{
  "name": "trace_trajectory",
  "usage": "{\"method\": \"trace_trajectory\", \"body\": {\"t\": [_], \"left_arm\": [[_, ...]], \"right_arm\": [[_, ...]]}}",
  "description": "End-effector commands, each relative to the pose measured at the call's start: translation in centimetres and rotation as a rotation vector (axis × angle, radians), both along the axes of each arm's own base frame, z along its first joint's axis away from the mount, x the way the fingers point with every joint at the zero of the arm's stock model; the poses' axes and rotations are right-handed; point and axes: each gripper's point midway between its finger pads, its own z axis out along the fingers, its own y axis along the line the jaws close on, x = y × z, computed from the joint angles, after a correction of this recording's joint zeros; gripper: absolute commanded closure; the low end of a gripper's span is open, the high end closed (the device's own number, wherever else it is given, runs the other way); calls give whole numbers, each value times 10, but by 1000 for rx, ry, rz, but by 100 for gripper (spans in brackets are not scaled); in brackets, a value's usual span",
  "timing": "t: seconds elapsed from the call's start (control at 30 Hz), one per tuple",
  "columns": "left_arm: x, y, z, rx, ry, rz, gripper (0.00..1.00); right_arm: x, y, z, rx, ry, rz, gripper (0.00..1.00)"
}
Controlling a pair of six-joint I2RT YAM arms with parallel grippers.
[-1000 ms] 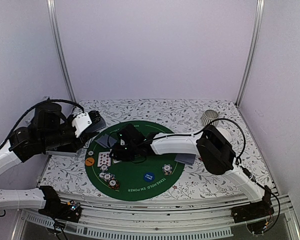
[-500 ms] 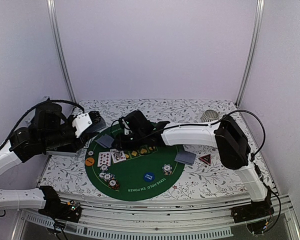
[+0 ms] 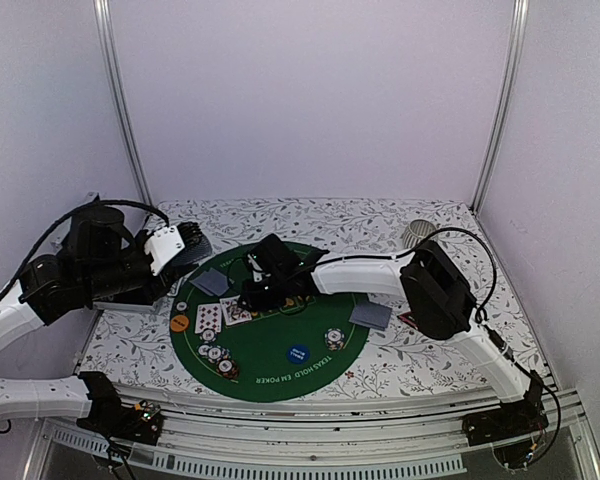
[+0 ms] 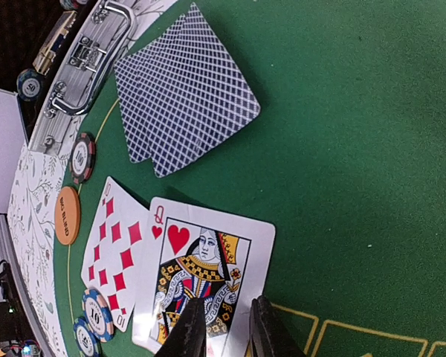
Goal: Distribute texas hold em gaming equipment
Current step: Adjust the poker card in the community card area.
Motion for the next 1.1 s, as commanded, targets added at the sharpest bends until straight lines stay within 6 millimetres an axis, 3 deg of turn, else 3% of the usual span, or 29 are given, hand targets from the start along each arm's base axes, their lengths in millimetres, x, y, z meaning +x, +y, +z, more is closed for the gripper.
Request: {"method": "trace_trajectory", "body": {"t": [0.0,0.23,0.4,0.63,1.07], "left_arm": [[0,-4,4,-18,-23,-12,63],[0,-4,3,-16,-20,-12,63],[0,-4,4,-16,-21,-12,63],[-1,-4,4,-16,-20,-11,63],[-1,-3,4,-17,-21,-8,63]], "right_arm": [[-31,-8,-37,-125,33,75,78],[-42,-14,-38,-174,10,88,80],[-35,-17,-22,-177,-30,60,80],[-42,-18,-3,-142,-2,29,80],[-61,-7,-3,-82,74,85,85]]}}
